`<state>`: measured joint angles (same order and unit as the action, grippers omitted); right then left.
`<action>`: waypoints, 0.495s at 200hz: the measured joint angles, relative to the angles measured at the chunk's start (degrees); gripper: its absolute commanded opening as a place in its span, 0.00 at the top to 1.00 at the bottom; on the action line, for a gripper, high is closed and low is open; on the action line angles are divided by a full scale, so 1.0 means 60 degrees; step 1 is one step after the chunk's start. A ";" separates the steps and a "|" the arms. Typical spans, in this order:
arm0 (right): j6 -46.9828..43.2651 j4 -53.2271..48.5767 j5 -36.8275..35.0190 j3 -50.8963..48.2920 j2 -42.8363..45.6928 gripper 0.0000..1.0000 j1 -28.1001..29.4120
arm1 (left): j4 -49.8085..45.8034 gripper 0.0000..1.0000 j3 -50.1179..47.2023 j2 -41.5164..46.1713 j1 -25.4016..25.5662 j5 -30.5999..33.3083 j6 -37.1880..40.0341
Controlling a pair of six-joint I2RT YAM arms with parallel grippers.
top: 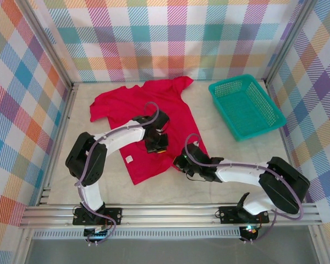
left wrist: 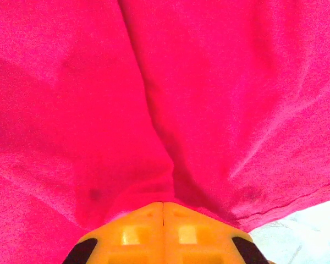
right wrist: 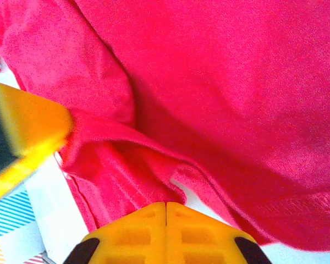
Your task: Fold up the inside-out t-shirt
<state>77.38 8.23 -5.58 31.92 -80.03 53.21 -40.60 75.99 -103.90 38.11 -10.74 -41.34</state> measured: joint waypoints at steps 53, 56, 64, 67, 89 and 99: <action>0.0102 -0.0663 -0.0018 -0.0182 0.0004 1.00 0.0641 | -0.0769 1.00 0.1016 0.0240 -0.0681 0.0157 0.0295; 0.0117 -0.0696 -0.0022 -0.0211 0.0004 1.00 0.0670 | -0.0827 1.00 0.1107 0.0280 -0.0743 0.0157 0.0313; 0.0222 -0.0849 -0.0080 -0.0321 0.0004 1.00 0.0787 | -0.0994 1.00 0.1377 0.0375 -0.0940 0.0157 0.0393; 0.0244 -0.0911 -0.0117 -0.0364 0.0007 1.00 0.0827 | -0.1049 1.00 0.1464 0.0419 -0.1002 0.0157 0.0404; 0.0535 -0.1424 -0.0375 -0.0820 0.0306 1.00 0.1089 | -0.1417 1.00 0.2102 0.0933 -0.1566 0.0208 0.0590; 0.0688 -0.1756 -0.0546 -0.0976 0.0685 1.00 0.1151 | -0.1526 1.00 0.2324 0.1279 -0.1741 0.0229 0.0634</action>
<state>81.52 -2.31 -8.86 26.06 -75.92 60.12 -49.76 89.93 -96.23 27.66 -9.37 -37.54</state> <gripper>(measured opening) 0.064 0.059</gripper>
